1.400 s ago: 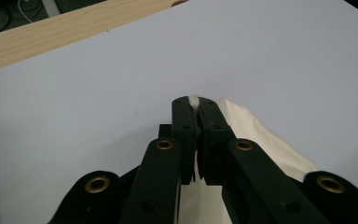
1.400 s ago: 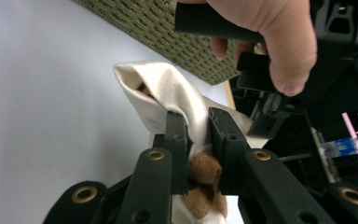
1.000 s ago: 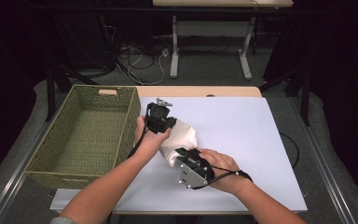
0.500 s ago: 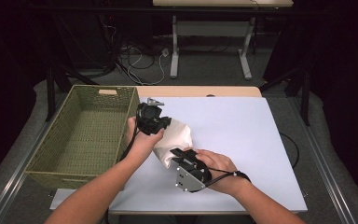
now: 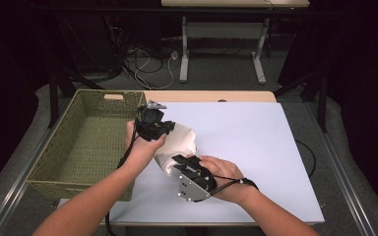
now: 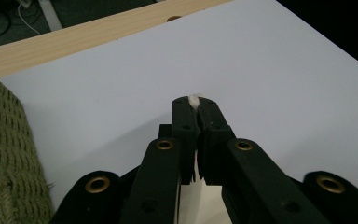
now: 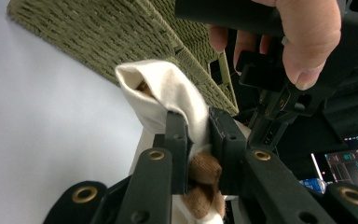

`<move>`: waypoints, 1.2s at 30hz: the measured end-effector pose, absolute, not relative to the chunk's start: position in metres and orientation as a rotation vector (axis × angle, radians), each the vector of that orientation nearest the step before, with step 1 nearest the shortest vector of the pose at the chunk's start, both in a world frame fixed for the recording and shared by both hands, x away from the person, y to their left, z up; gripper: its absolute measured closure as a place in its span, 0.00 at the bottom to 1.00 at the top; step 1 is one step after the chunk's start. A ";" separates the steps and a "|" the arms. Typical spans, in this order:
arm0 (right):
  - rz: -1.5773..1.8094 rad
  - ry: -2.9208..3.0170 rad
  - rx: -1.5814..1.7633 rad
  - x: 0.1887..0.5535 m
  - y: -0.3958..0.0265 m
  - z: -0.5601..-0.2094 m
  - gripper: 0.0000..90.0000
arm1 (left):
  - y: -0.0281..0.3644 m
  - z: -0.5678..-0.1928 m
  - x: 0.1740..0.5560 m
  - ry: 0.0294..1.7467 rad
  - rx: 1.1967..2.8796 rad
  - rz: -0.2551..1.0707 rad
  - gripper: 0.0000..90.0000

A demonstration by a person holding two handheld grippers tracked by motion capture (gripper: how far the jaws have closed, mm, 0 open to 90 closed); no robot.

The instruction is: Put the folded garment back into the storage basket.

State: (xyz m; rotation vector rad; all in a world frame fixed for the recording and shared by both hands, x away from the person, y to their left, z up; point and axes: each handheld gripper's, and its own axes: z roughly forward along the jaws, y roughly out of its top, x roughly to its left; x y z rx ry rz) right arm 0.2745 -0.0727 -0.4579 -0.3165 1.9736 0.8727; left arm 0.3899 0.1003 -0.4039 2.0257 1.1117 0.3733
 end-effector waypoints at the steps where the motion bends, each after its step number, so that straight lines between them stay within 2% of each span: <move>1: 0.873 1.973 -0.320 0.275 -0.072 -0.457 0.88 | 0.102 -0.403 0.391 1.112 2.026 0.375 0.96; 24: 0.914 1.969 -0.328 0.282 -0.047 -0.449 0.88 | 0.136 -0.384 0.398 1.172 2.019 0.410 0.96; 36: 0.937 1.975 -0.347 0.289 -0.018 -0.444 0.88 | 0.162 -0.373 0.407 1.195 2.026 0.419 0.96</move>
